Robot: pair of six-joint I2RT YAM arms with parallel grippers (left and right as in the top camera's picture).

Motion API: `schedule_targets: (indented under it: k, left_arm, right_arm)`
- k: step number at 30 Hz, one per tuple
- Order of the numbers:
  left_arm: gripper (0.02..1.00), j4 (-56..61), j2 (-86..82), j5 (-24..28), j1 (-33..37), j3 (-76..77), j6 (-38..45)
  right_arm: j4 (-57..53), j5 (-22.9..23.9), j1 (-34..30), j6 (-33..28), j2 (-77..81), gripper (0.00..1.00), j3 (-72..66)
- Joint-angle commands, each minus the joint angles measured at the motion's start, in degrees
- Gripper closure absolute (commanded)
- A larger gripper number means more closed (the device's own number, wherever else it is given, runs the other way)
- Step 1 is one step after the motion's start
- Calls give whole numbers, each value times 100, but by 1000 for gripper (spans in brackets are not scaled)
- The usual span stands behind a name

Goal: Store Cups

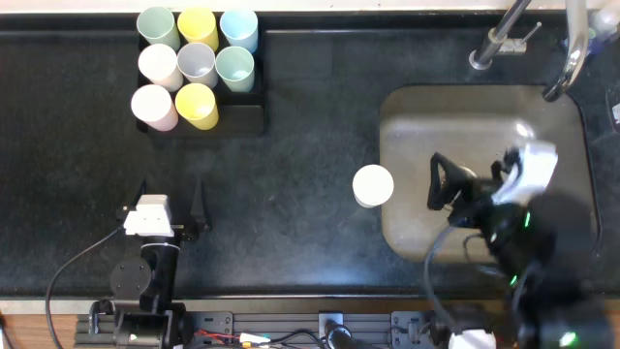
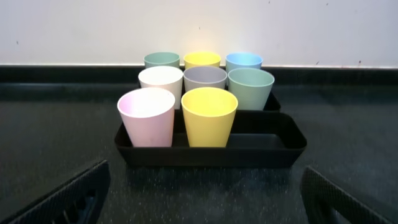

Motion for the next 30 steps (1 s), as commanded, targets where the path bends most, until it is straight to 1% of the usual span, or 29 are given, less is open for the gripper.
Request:
schedule_targets:
  k: [1,3,4,6,7,9,10,13,15,16,19,22,27,30]
  left_arm:
    - [20,-11,-48,13,-48,-15,-42]
    - [20,-11,-48,11,-48,-15,-42]
    - [20,-11,-48,11,-48,-15,-42]
    - [20,-11,-48,11,-46,-15,-42]
    - [20,-11,-48,11,-48,-15,-42]
    - [20,-11,-48,11,-48,-15,-42]
    - [20,-11,-48,11,-48,-15,-42]
    - [20,-11,-48,11,-48,-15,-42]
    - [20,-11,-48,11,-48,-15,-42]
    - [20,-11,-48,11,-46,-15,-42]
    - [20,-11,-48,11,-48,-15,-42]
    - [20,-11,-48,11,-48,-15,-42]
    - [20,-11,-48,11,-48,-15,-42]
    - [20,-11,-48,11,-48,-15,-42]
  right_arm:
    - [-1790,149,162,-1067,1613,3,1814]
    - [-2483,382,387,-1615,2218,3,2236]
    - [-2787,608,535,-1875,2583,3,2374]
    - [-2981,863,710,-1991,3042,3,2417]
    - [-2997,885,824,-1991,3506,5,2417]
    - [-2833,660,850,-2212,3888,5,2417]
    - [-2675,223,844,-2671,4271,3,2424]
    - [-2632,-538,820,-3226,4830,5,2446]
    - [-2675,-754,831,-3501,5283,3,2531]
    - [-2697,-745,831,-3563,5407,3,2583]
    - [-2796,-643,828,-3604,5790,3,2774]
    - [-2804,-188,824,-3600,6102,3,2820]
    - [-2806,295,885,-3633,6384,3,2815]
    - [-2826,560,1071,-3783,6406,3,2804]
